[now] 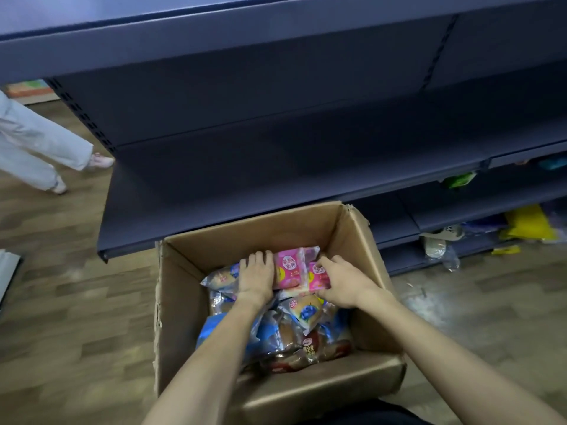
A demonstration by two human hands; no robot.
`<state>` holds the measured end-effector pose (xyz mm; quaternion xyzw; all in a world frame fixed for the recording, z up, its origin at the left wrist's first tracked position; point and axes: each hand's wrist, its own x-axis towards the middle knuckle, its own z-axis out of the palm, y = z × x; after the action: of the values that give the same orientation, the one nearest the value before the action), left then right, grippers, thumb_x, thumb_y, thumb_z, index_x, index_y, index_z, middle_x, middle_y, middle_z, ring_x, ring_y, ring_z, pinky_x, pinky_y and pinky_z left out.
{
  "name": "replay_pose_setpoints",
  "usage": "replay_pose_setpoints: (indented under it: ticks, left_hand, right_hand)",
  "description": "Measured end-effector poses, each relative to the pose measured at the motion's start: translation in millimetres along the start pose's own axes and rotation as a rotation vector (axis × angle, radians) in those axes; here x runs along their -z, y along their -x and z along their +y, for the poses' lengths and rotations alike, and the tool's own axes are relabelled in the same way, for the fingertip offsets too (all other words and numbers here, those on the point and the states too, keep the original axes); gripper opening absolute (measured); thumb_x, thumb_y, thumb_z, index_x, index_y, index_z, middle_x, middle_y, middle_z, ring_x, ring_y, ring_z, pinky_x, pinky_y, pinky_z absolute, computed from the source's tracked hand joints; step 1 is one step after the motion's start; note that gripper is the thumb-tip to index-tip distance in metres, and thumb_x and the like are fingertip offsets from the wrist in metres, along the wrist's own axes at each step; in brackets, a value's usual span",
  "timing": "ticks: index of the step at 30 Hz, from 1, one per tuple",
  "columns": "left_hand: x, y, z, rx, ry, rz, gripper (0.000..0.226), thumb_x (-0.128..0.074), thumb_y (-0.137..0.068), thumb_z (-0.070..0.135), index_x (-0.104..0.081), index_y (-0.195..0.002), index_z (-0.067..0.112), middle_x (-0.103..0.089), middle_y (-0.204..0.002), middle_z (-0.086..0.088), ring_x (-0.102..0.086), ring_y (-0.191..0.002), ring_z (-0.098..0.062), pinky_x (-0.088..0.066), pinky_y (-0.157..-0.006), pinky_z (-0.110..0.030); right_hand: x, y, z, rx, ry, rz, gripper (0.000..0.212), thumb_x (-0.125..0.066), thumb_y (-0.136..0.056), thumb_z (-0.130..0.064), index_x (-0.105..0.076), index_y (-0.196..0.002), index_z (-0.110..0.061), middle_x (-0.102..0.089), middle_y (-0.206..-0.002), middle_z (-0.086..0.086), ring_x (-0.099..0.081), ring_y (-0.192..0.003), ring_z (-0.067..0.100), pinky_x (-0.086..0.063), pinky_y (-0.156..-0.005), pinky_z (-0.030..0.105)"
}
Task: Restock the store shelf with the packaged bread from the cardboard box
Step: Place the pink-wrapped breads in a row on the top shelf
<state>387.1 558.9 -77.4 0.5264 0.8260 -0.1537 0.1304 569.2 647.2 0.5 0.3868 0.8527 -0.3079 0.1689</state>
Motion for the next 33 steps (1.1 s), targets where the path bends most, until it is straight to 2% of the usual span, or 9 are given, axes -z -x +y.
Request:
replay_pose_setpoints:
  ticks: [5, 10, 16, 19, 21, 24, 27, 30, 33]
  left_hand:
    - [-1, -2, -1, 0.022, -0.030, 0.011, 0.078, -0.074, -0.078, 0.022, -0.032, -0.143, 0.013, -0.043, -0.136, -0.008, -0.041, -0.126, -0.027, -0.030, -0.107, -0.044]
    - [0, 0, -3, -0.001, -0.038, 0.066, 0.068, -0.074, -0.076, 0.021, -0.039, -0.134, 0.016, -0.046, -0.132, -0.006, -0.043, -0.122, -0.026, -0.032, -0.103, -0.041]
    - [19, 22, -17, -0.070, -0.129, 0.215, 0.059, -0.071, -0.072, 0.015, -0.047, -0.126, 0.014, -0.051, -0.123, -0.006, -0.050, -0.113, -0.028, -0.037, -0.095, -0.039]
    - [34, 37, -30, -0.085, -0.170, 0.302, 0.062, -0.077, -0.060, 0.014, -0.054, -0.118, 0.012, -0.056, -0.111, -0.008, -0.055, -0.100, -0.029, -0.042, -0.086, -0.039]
    - [45, 48, -40, -0.097, -0.191, 0.362, 0.066, -0.079, -0.052, 0.014, -0.057, -0.114, 0.009, -0.057, -0.105, -0.010, -0.056, -0.094, -0.031, -0.043, -0.080, -0.039]
    - [62, 67, -52, -0.111, -0.209, 0.418, 0.073, -0.080, -0.050, 0.019, -0.056, -0.118, 0.007, -0.057, -0.107, -0.011, -0.055, -0.097, -0.032, -0.042, -0.079, -0.040]
    - [82, 86, -63, -0.088, -0.204, 0.468, 0.082, -0.084, -0.047, 0.027, -0.056, -0.121, 0.007, -0.058, -0.109, -0.011, -0.056, -0.099, -0.031, -0.044, -0.080, -0.040]
    - [102, 104, -73, -0.090, -0.182, 0.552, 0.074, -0.078, -0.050, 0.020, -0.056, -0.119, 0.006, -0.059, -0.109, -0.010, -0.055, -0.100, -0.032, -0.043, -0.080, -0.039]
    - [123, 118, -84, -0.083, -0.169, 0.656, 0.064, -0.067, -0.059, 0.012, -0.052, -0.121, 0.007, -0.056, -0.114, -0.008, -0.052, -0.106, -0.031, -0.038, -0.080, -0.038]
  right_hand:
    - [-2, -1, 1, 0.021, 0.057, -0.005, 0.067, -0.067, -0.090, -0.038, -0.036, -0.146, -0.019, -0.042, -0.136, 0.007, -0.050, -0.123, 0.028, -0.047, -0.100, 0.041]
    - [-2, 4, 1, 0.039, 0.062, 0.004, 0.064, -0.067, -0.091, -0.037, -0.038, -0.145, -0.020, -0.042, -0.136, 0.006, -0.050, -0.122, 0.026, -0.048, -0.098, 0.040]
    - [0, 8, -5, 0.079, 0.091, 0.013, 0.065, -0.067, -0.090, -0.038, -0.039, -0.145, -0.018, -0.043, -0.134, 0.007, -0.051, -0.121, 0.027, -0.047, -0.096, 0.037]
    - [2, 9, -15, 0.120, 0.096, 0.053, 0.063, -0.066, -0.090, -0.036, -0.038, -0.144, -0.018, -0.042, -0.137, 0.007, -0.049, -0.123, 0.028, -0.047, -0.096, 0.038]
    - [4, 10, -24, 0.160, 0.092, 0.118, 0.063, -0.066, -0.088, -0.035, -0.038, -0.142, -0.020, -0.043, -0.136, 0.007, -0.050, -0.122, 0.028, -0.048, -0.091, 0.038]
    - [9, 13, -40, 0.233, 0.084, 0.257, 0.071, -0.069, -0.085, -0.038, -0.033, -0.144, -0.021, -0.040, -0.138, 0.007, -0.048, -0.123, 0.028, -0.049, -0.086, 0.037]
    - [15, 17, -59, 0.336, 0.156, 0.445, 0.086, -0.075, -0.081, -0.045, -0.031, -0.150, -0.017, -0.035, -0.149, 0.011, -0.037, -0.135, 0.029, -0.044, -0.104, 0.040]
    - [24, 22, -83, 0.406, 0.278, 0.533, 0.101, -0.079, -0.073, -0.051, -0.030, -0.153, -0.014, -0.031, -0.154, 0.015, -0.025, -0.145, 0.033, -0.038, -0.110, 0.045]
    - [37, 29, -107, 0.449, 0.400, 0.626, 0.108, -0.085, -0.060, -0.055, -0.039, -0.148, -0.012, -0.040, -0.150, 0.017, -0.034, -0.139, 0.037, -0.042, -0.102, 0.047]
